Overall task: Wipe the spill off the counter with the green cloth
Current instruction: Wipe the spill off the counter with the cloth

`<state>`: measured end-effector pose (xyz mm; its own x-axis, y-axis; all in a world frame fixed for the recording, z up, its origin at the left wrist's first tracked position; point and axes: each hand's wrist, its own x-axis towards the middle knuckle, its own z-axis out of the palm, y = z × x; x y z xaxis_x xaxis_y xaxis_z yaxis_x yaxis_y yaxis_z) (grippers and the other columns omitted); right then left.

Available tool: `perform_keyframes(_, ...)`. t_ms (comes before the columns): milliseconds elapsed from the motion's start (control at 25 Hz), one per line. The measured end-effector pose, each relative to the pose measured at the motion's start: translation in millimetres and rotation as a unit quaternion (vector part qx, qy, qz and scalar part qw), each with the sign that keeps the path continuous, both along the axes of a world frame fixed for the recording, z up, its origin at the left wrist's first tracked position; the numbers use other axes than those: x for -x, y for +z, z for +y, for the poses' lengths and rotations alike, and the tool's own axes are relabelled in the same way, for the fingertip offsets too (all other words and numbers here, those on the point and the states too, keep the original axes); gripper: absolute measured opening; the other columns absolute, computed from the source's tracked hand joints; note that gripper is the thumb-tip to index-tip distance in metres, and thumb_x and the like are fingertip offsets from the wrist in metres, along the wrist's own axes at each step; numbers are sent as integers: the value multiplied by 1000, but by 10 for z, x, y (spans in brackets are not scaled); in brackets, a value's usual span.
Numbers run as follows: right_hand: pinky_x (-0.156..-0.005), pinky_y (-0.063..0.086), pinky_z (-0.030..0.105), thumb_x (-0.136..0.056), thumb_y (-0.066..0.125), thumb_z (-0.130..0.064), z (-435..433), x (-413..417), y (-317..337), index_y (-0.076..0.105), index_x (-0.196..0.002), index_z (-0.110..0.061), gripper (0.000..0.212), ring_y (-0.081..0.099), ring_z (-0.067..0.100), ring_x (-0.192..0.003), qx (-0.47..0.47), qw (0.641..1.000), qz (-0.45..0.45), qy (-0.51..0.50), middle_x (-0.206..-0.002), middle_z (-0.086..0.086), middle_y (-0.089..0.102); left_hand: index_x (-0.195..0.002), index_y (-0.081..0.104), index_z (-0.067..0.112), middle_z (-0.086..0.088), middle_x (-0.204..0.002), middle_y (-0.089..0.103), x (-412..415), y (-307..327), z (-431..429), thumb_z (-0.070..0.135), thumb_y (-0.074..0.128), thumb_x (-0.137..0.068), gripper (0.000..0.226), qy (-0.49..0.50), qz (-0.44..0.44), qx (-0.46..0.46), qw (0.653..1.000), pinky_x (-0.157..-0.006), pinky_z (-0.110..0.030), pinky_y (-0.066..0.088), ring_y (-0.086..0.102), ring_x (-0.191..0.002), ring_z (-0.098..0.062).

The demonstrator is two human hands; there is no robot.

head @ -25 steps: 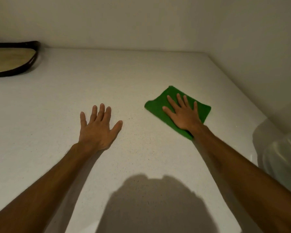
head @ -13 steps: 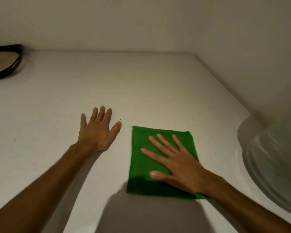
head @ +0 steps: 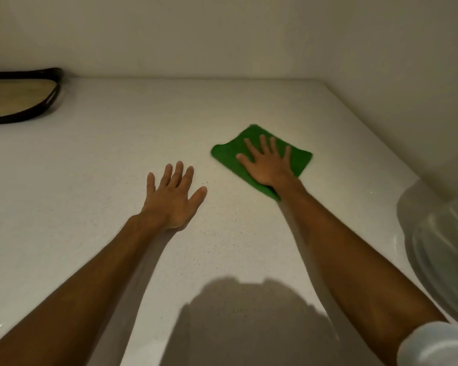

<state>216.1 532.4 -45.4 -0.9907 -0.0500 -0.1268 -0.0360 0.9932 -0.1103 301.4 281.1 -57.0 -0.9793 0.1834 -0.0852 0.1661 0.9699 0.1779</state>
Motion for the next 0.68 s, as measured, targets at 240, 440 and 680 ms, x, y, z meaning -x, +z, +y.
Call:
perform_keyframes(240, -120, -20, 54, -94, 1, -82, -5, -1020, -173, -8, -158, -54, 71, -17, 20, -157, -5, 957, 19, 288, -171, -6, -16, -154, -7, 32, 2, -164, -13, -59, 27, -478, 55, 6, -97, 63, -48, 5, 34, 998, -122, -45, -4, -13, -151, -18)
perform_keyframes(440, -123, -12, 54, -87, -6, -86, 823, -683, -67, -12, -154, -59, 73, -8, 21, -159, -56, 978, 30, 199, -172, -6, -11, -152, -12, 36, 5, -161, -22, -199, 47, -785, 68, 1, -89, 72, 0, -6, 33, 999, -120, -48, -12, -22, -148, -16)
perform_keyframes(680, -117, -5, 74, -92, 1, -80, 252, 21, -18, 2, -164, -36, 85, -6, 40, -157, 9, 992, 15, -128, -172, 15, -5, -153, -11, 32, 3, -161, -22, -373, 92, -927, 67, 2, -89, 74, 53, -9, 35, 998, -120, -49, -12, -21, -148, -18)
